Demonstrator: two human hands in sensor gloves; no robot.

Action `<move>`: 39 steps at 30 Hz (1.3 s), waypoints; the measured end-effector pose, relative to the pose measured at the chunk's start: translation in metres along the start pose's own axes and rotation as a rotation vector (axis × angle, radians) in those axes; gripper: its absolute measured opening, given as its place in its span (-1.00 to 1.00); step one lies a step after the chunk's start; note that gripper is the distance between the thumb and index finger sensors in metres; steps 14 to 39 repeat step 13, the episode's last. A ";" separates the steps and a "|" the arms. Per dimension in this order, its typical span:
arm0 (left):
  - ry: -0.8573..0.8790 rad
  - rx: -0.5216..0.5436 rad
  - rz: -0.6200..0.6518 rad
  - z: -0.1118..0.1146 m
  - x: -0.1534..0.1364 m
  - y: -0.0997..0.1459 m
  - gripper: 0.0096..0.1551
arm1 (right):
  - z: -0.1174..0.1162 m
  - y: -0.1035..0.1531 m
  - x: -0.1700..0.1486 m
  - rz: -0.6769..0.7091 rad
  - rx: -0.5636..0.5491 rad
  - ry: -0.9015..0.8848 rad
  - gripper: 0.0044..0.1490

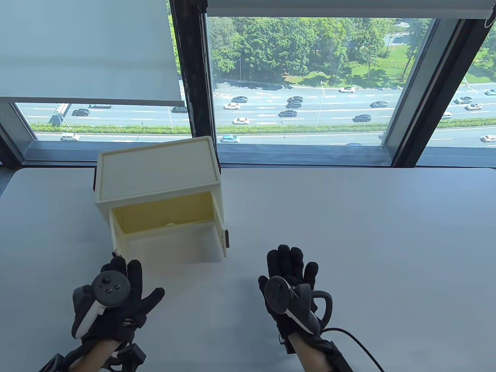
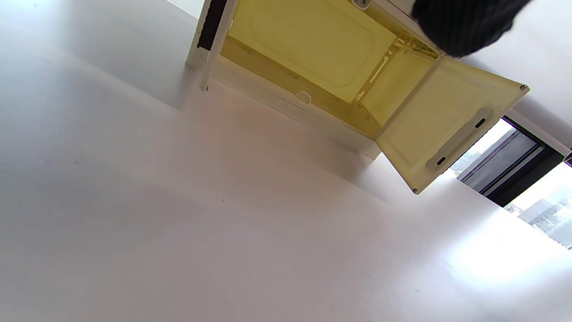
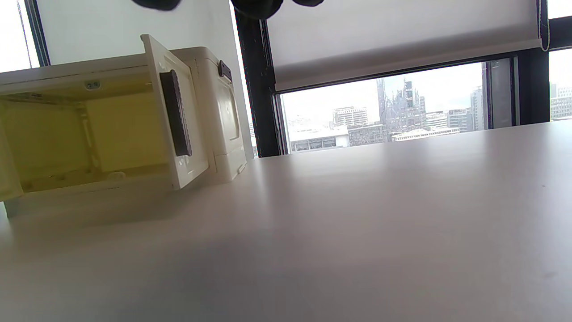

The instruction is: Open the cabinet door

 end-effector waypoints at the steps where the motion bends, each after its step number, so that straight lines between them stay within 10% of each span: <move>1: 0.001 -0.002 0.002 0.000 0.000 0.000 0.12 | 0.000 0.000 -0.001 -0.001 0.001 -0.001 -0.16; 39: -0.005 -0.006 0.001 0.002 0.001 0.001 0.12 | 0.000 0.000 -0.001 -0.002 0.004 -0.004 -0.16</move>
Point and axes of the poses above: the tracker on the back of each hand, its own x axis roughly to the thumb side, its own y axis roughly from the fingertips to the wrist, z = x × y, the point moved 3 cm from there along -y, roughly from the wrist to the fingertips, and after that the axes turned 6 degrees about y, right-handed, at the moved point
